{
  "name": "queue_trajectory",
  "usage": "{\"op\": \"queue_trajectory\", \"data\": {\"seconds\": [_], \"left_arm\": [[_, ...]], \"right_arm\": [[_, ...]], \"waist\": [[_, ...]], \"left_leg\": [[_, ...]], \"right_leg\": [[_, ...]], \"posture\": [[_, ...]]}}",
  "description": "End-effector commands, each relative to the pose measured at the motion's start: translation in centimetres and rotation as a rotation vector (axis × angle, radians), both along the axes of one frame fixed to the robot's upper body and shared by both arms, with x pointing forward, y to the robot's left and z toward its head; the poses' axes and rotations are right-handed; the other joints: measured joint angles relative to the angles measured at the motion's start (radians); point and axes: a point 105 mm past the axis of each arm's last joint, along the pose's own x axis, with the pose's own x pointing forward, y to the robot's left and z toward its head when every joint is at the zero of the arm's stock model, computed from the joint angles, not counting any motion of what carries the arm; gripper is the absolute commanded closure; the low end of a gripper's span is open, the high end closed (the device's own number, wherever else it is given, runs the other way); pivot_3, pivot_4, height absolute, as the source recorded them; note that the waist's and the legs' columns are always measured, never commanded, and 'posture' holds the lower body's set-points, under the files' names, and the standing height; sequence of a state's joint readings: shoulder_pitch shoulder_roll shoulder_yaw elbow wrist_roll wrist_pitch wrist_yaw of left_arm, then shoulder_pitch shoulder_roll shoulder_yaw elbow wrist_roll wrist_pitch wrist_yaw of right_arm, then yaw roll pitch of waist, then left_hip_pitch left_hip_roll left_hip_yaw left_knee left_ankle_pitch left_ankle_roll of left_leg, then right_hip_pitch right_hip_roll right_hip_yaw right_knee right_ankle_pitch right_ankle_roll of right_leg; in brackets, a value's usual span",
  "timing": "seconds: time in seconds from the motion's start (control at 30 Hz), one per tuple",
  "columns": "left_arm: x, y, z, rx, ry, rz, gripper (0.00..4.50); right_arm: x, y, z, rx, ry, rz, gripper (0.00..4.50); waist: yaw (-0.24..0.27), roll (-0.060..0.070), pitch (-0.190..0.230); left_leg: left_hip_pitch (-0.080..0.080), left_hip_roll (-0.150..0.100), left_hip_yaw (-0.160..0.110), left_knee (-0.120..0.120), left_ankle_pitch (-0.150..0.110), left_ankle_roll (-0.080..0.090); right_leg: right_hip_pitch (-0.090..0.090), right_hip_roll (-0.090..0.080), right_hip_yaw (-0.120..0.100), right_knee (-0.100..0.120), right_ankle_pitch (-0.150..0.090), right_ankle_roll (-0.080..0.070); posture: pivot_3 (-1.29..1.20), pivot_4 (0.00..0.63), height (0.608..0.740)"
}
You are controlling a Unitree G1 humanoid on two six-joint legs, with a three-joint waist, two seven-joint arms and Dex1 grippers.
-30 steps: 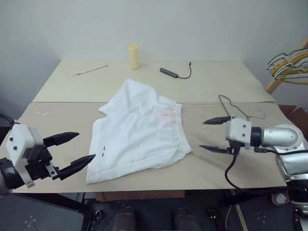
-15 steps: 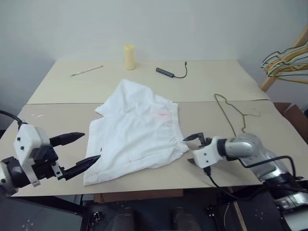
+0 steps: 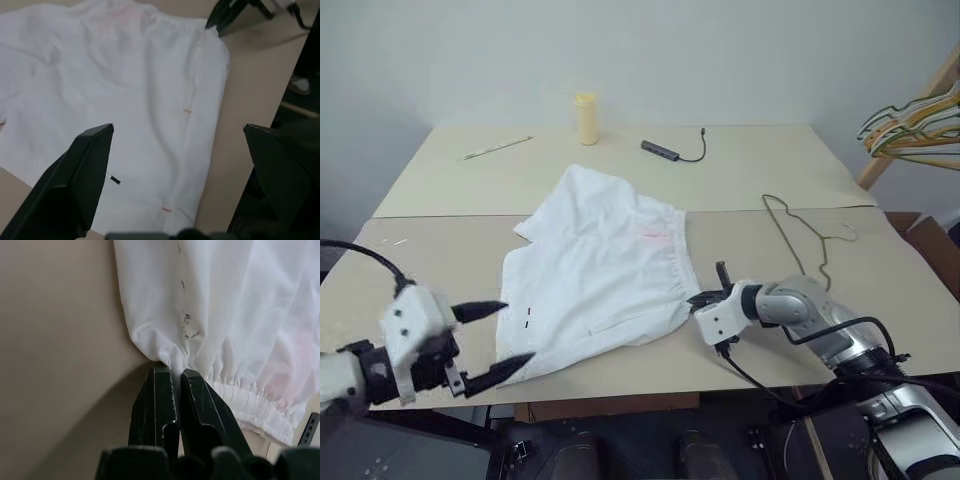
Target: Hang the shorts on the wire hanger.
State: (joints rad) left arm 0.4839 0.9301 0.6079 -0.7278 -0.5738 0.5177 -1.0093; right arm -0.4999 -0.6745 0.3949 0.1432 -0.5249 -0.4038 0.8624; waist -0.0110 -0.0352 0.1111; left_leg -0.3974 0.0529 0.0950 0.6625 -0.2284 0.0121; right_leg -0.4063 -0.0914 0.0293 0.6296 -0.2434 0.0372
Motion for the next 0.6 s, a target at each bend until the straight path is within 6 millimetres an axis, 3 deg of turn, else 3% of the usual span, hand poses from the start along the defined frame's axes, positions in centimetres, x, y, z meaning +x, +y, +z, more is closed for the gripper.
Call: {"op": "queue_trajectory", "data": {"seconds": [0.03, 0.23, 0.43, 0.53, 0.6], "left_arm": [[-0.4, 0.0, -1.3, 0.129, 0.003, -0.077, 0.0], [0.1, 1.2, -5.1, 0.355, 0.015, -0.112, 0.0], [1.7, 2.1, -6.9, 0.425, 0.017, -0.04, 0.0], [2.4, 2.2, -7.0, 0.414, 0.014, -0.013, 0.56], [2.6, 2.3, -7.0, 0.414, 0.014, -0.005, 1.17]], "right_arm": [[1.0, 0.1, 1.8, 0.051, -0.038, -0.05, 4.49], [1.0, -0.3, 3.1, 0.08, -0.042, -0.076, 4.49], [0.6, -0.1, 3.6, 0.097, -0.041, -0.074, 4.49], [0.3, -0.1, 3.5, 0.098, -0.028, -0.071, 4.5], [0.1, -0.2, 3.5, 0.099, -0.023, -0.069, 4.5]], "waist": [[0.0, 0.0, 0.0], [0.0, 0.0, 0.0], [-0.001, 0.0, 0.0], [-0.001, 0.0, 0.0], [-0.001, 0.0, 0.0]], "left_leg": [[0.0, 0.0, 0.0, 0.0, 0.0, 0.0], [-0.001, 0.0, 0.0, 0.0, 0.0, 0.0], [-0.006, 0.0, 0.0, 0.0, 0.0, 0.0], [-0.008, 0.0, 0.0, 0.0, 0.0, 0.0], [-0.009, 0.0, 0.0, 0.0, 0.0, 0.0]], "right_leg": [[0.0, 0.0, 0.0, 0.0, 0.0, 0.0], [-0.001, 0.0, 0.0, 0.0, 0.0, 0.0], [-0.006, 0.0, -0.001, 0.001, 0.0, 0.0], [-0.009, 0.0, 0.0, 0.003, 0.003, 0.005], [-0.01, 0.0, 0.0, 0.003, 0.004, 0.006]], "posture": [[0.06, 0.097, 0.74], [0.04, 0.089, 0.74], [0.02, 0.088, 0.74], [0.02, 0.086, 0.74], [0.01, 0.086, 0.74]]}}
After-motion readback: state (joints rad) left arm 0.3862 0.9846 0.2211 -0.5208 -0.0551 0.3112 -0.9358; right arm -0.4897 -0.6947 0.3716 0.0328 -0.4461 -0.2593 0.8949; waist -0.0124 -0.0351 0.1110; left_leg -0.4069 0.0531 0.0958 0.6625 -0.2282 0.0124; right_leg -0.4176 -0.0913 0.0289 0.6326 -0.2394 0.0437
